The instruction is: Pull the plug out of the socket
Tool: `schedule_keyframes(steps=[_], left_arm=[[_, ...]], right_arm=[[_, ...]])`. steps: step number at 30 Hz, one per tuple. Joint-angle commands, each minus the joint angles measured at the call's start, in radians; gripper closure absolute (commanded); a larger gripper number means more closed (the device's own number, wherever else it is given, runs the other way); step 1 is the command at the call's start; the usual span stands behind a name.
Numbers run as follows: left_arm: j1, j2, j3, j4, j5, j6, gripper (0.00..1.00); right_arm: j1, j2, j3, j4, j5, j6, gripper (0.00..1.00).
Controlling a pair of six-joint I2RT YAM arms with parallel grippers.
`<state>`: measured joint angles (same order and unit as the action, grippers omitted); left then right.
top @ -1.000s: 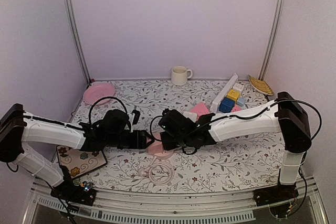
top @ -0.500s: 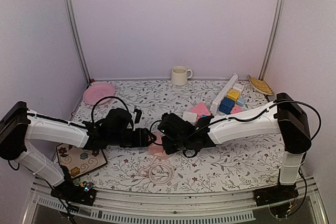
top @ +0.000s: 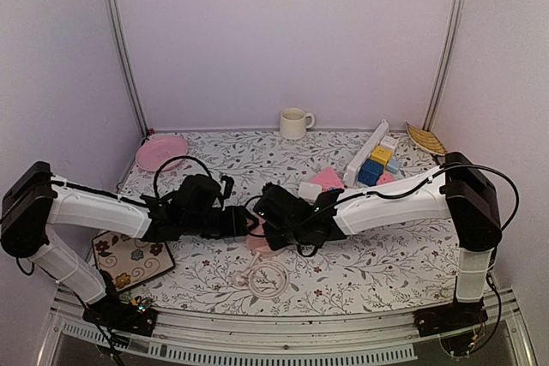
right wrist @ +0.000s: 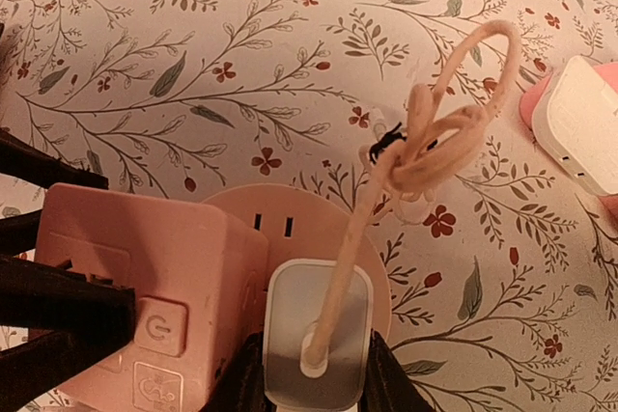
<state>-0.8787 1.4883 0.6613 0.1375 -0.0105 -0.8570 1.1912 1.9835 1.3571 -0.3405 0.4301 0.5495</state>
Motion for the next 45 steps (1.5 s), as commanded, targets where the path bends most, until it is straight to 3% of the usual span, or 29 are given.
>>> schedule_keyframes(steps=[1,7,16,29,33,39,45], left_arm=[[-0.005,0.073,-0.006,-0.144,-0.047,-0.014,0.41],[-0.009,0.104,-0.002,-0.165,-0.077,-0.024,0.4],[-0.017,0.11,0.013,-0.17,-0.081,-0.005,0.4],[-0.034,-0.203,-0.02,-0.049,-0.023,0.365,0.24],[-0.077,-0.21,-0.054,0.01,0.018,0.471,0.22],[-0.192,-0.246,-0.131,0.151,-0.028,0.603,0.17],[-0.247,-0.141,-0.059,0.099,-0.075,0.664,0.15]], right_arm=[[0.03,-0.026,0.036,0.069,0.074,-0.049,0.93],[0.067,-0.062,0.023,0.131,0.144,-0.101,0.96],[0.057,-0.133,-0.056,0.225,0.087,-0.109,0.96],[-0.003,-0.219,-0.199,0.313,-0.042,-0.208,0.96],[-0.016,-0.252,-0.241,0.347,-0.09,-0.241,0.96],[-0.042,-0.296,-0.31,0.39,-0.179,-0.264,0.96],[-0.052,-0.311,-0.336,0.396,-0.219,-0.267,0.96]])
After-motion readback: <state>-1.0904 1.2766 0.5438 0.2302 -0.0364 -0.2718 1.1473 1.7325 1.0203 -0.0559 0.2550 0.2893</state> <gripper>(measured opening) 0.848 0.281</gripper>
